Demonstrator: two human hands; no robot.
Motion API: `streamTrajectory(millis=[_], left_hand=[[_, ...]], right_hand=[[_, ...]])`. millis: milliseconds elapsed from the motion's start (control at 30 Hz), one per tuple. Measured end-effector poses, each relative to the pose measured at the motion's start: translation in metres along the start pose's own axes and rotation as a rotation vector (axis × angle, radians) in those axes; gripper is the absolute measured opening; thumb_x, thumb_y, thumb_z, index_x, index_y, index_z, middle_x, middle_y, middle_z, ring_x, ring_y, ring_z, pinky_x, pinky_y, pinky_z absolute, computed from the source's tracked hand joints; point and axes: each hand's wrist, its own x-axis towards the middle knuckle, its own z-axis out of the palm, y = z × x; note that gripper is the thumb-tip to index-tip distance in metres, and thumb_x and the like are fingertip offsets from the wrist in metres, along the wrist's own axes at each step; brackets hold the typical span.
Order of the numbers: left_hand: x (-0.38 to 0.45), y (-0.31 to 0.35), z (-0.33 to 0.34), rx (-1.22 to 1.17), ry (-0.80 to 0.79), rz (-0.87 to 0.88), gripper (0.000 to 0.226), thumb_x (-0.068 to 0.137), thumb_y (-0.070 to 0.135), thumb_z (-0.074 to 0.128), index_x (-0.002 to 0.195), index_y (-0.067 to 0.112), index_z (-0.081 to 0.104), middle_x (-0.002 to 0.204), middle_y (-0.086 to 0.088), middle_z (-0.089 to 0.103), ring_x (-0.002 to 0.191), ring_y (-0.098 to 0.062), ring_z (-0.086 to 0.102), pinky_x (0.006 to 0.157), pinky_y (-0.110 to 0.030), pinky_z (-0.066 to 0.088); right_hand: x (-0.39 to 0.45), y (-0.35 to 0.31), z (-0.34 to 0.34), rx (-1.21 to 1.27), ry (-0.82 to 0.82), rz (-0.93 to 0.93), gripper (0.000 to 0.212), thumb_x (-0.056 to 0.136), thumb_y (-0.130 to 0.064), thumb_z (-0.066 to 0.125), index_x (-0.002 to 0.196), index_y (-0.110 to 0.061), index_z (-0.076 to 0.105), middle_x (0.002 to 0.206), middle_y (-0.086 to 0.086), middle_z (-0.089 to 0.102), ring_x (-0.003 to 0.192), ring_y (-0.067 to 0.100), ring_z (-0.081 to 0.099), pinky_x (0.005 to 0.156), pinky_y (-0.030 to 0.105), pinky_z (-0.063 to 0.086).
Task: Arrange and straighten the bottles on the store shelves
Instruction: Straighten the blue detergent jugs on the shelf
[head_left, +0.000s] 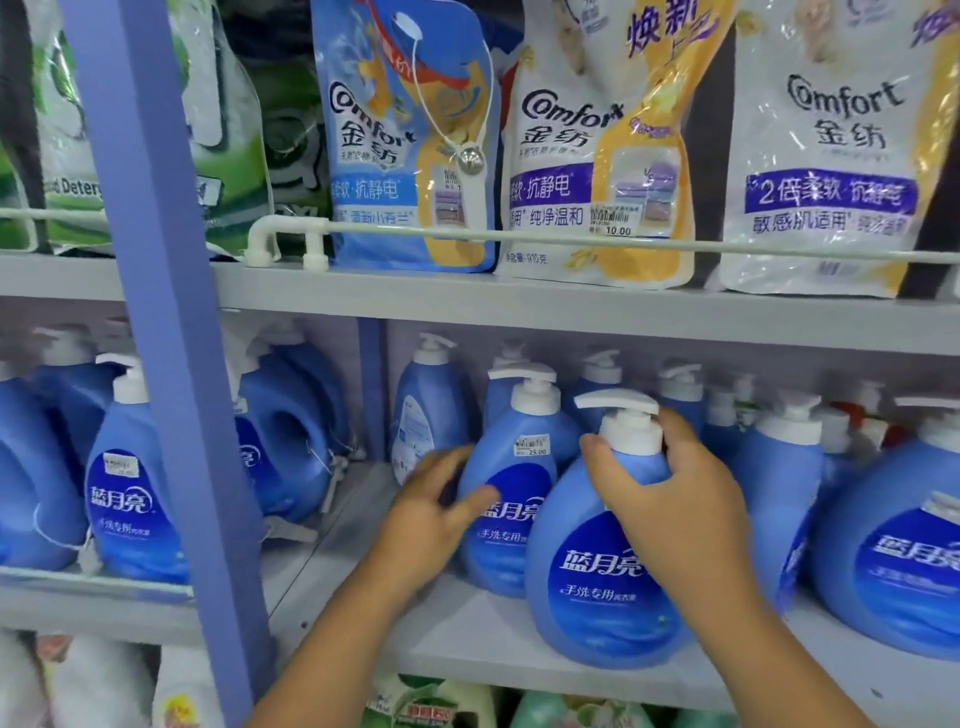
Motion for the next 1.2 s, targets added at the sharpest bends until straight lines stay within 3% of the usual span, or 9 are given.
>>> streamTrajectory(millis=[133,267,333,433,567,767,867,1067,1200], left_hand=[[0.057,0.002,-0.018,0.113,0.439,0.052,0.025,0.085,0.049,0.076,0.103,0.043,0.061,0.106,0.016,0.064,0.087,0.013,0.062,0.079,-0.020,0.054],[0.108,0.005,-0.021,0.393,0.316,-0.131,0.089,0.067,0.061,0.087,0.139,0.029,0.045,0.139,0.000,0.048,0.123,-0.017,0.058,0.100,-0.038,0.051],[0.120,0.003,-0.017,0.500,0.278,-0.241,0.105,0.065,0.057,0.090,0.147,0.023,0.035,0.150,-0.008,0.038,0.127,-0.033,0.055,0.094,-0.040,0.049],[0.122,-0.008,-0.028,0.316,0.244,-0.151,0.076,0.076,0.032,0.088,0.139,0.025,0.047,0.140,-0.005,0.054,0.114,-0.024,0.064,0.083,-0.032,0.052],[0.097,-0.019,-0.038,-0.100,0.122,-0.134,0.039,0.096,0.015,0.070,0.128,0.038,0.065,0.117,0.008,0.076,0.113,-0.021,0.072,0.095,-0.040,0.060],[0.080,-0.044,-0.021,0.439,0.258,0.035,0.093,0.079,0.038,0.087,0.156,0.033,0.034,0.142,0.007,0.046,0.127,-0.014,0.049,0.100,-0.033,0.046],[0.093,-0.057,-0.036,0.505,0.307,-0.054,0.086,0.082,0.035,0.086,0.156,0.022,0.042,0.137,-0.015,0.051,0.128,-0.035,0.050,0.106,-0.042,0.047],[0.104,-0.083,-0.044,0.530,0.396,-0.105,0.061,0.095,0.007,0.069,0.152,0.013,0.050,0.131,-0.027,0.057,0.116,-0.042,0.062,0.096,-0.033,0.047],[0.105,-0.079,-0.031,0.579,0.424,-0.093,0.068,0.092,0.008,0.069,0.155,0.012,0.043,0.139,-0.026,0.049,0.119,-0.045,0.059,0.100,-0.047,0.051]], right_hand=[[-0.007,0.008,0.001,0.050,0.029,0.000,0.046,0.067,-0.078,0.057,0.102,-0.048,0.058,0.093,-0.028,0.066,0.081,-0.001,0.062,0.064,0.030,0.050],[-0.010,0.009,0.000,0.093,0.021,-0.017,0.041,0.068,-0.079,0.058,0.102,-0.056,0.056,0.103,-0.032,0.065,0.090,-0.009,0.060,0.065,0.028,0.051],[-0.010,0.010,0.000,0.105,0.019,-0.011,0.043,0.067,-0.079,0.058,0.104,-0.057,0.057,0.103,-0.031,0.065,0.090,-0.009,0.060,0.066,0.030,0.053],[-0.011,0.007,0.000,0.106,0.021,-0.008,0.041,0.065,-0.079,0.057,0.103,-0.064,0.054,0.105,-0.034,0.063,0.092,-0.010,0.059,0.066,0.031,0.053],[-0.010,0.005,0.000,0.107,0.038,-0.028,0.035,0.065,-0.077,0.056,0.098,-0.074,0.048,0.108,-0.039,0.059,0.097,-0.015,0.055,0.065,0.023,0.047],[-0.008,0.005,0.002,0.116,0.046,-0.057,0.032,0.066,-0.072,0.055,0.097,-0.075,0.047,0.107,-0.040,0.058,0.098,-0.016,0.054,0.066,0.020,0.044],[-0.007,0.004,0.003,0.110,0.031,-0.045,0.031,0.065,-0.074,0.053,0.095,-0.076,0.047,0.108,-0.040,0.058,0.098,-0.016,0.054,0.065,0.021,0.043],[-0.005,0.006,0.007,0.123,0.016,-0.061,0.031,0.066,-0.072,0.054,0.096,-0.073,0.049,0.107,-0.038,0.061,0.097,-0.012,0.057,0.066,0.020,0.043],[-0.004,0.010,0.008,0.132,0.006,-0.073,0.033,0.066,-0.071,0.055,0.099,-0.069,0.052,0.106,-0.034,0.063,0.097,-0.009,0.058,0.069,0.022,0.045]])
